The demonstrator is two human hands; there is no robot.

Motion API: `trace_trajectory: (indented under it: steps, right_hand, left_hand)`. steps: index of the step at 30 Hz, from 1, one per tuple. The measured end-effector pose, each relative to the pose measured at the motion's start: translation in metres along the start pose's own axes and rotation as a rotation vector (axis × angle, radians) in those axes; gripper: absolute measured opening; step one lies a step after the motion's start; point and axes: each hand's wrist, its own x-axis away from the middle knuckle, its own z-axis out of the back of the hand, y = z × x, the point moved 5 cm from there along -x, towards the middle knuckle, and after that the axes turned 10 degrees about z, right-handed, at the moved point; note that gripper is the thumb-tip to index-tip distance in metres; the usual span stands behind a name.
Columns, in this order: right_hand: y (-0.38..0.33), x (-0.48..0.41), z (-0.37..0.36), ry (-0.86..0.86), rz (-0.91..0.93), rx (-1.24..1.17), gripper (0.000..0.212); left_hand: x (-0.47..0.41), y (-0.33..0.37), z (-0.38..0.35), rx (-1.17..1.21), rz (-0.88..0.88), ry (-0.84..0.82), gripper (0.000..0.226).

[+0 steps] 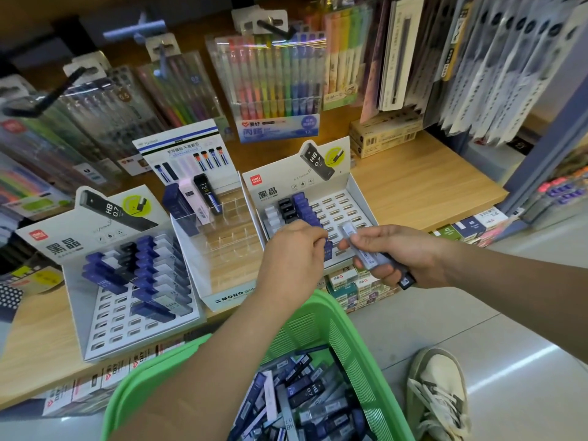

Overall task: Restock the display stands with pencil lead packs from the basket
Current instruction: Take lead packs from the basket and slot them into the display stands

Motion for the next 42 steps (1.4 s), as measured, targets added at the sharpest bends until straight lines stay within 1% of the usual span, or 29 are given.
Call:
trace_trajectory:
  steps: [2, 4, 5, 8, 11, 13, 15, 17, 20, 21, 23, 26, 30, 32, 34, 38, 42]
  right_hand:
    - [-0.001, 0.002, -0.006, -0.067, -0.012, 0.031, 0.028]
    - [-0.001, 0.004, -0.015, -0.158, -0.043, 0.061, 0.025]
    - [0.000, 0.005, -0.020, -0.215, -0.065, 0.060, 0.025]
    - [-0.001, 0.009, -0.031, -0.344, -0.106, 0.027, 0.024]
    - [-0.004, 0.008, -0.039, -0.358, -0.107, 0.060, 0.024]
    - [-0.004, 0.007, -0.047, -0.354, -0.117, 0.114, 0.026]
    - [-0.003, 0.006, -0.054, -0.359, -0.132, 0.164, 0.023]
    - [-0.001, 0.004, -0.057, -0.322, -0.130, 0.180, 0.006]
    - [0.004, 0.003, -0.049, -0.217, -0.138, 0.147, 0.031]
    - [0.004, 0.005, -0.045, -0.187, -0.148, 0.137, 0.036]
    - [0.004, 0.007, -0.040, -0.173, -0.161, 0.130, 0.037]
    - [0.004, 0.009, -0.041, -0.190, -0.181, 0.111, 0.032]
    - [0.006, 0.009, -0.041, -0.159, -0.213, 0.147, 0.025]
    - [0.006, 0.009, -0.039, -0.133, -0.212, 0.179, 0.025]
    - [0.006, 0.008, -0.037, -0.102, -0.200, 0.234, 0.024]
    - [0.004, 0.007, -0.037, -0.086, -0.163, 0.316, 0.018]
    - [0.002, 0.007, -0.040, -0.094, -0.157, 0.337, 0.021]
  left_hand:
    - [0.004, -0.001, 0.005, 0.267, 0.112, -0.043, 0.035]
    - [0.009, 0.000, 0.005, 0.536, 0.181, -0.180, 0.046]
    - [0.013, 0.000, 0.007, 0.598, 0.193, -0.230, 0.047]
    - [0.022, -0.010, 0.015, 0.751, 0.249, -0.281, 0.033]
    - [0.033, -0.029, 0.019, 0.878, 0.349, -0.261, 0.011]
    - [0.042, -0.043, 0.016, 0.902, 0.451, -0.225, 0.019]
    - [0.050, -0.054, 0.014, 0.885, 0.512, -0.204, 0.023]
    - [0.055, -0.062, 0.014, 0.887, 0.533, -0.181, 0.019]
    - [0.055, -0.074, 0.022, 0.842, 0.553, -0.115, 0.005]
    - [0.054, -0.078, 0.025, 0.806, 0.562, -0.093, 0.002]
    - [0.051, -0.083, 0.029, 0.710, 0.563, -0.059, 0.008]
    - [0.046, -0.083, 0.032, 0.471, 0.461, -0.021, 0.027]
    - [0.043, -0.074, 0.032, 0.282, 0.357, 0.038, 0.020]
    - [0.041, -0.071, 0.031, 0.212, 0.316, 0.046, 0.020]
    - [0.040, -0.069, 0.029, 0.128, 0.266, 0.041, 0.015]
    - [0.038, -0.064, 0.030, 0.023, 0.098, 0.076, 0.020]
    - [0.036, -0.054, 0.028, -0.104, -0.024, 0.031, 0.019]
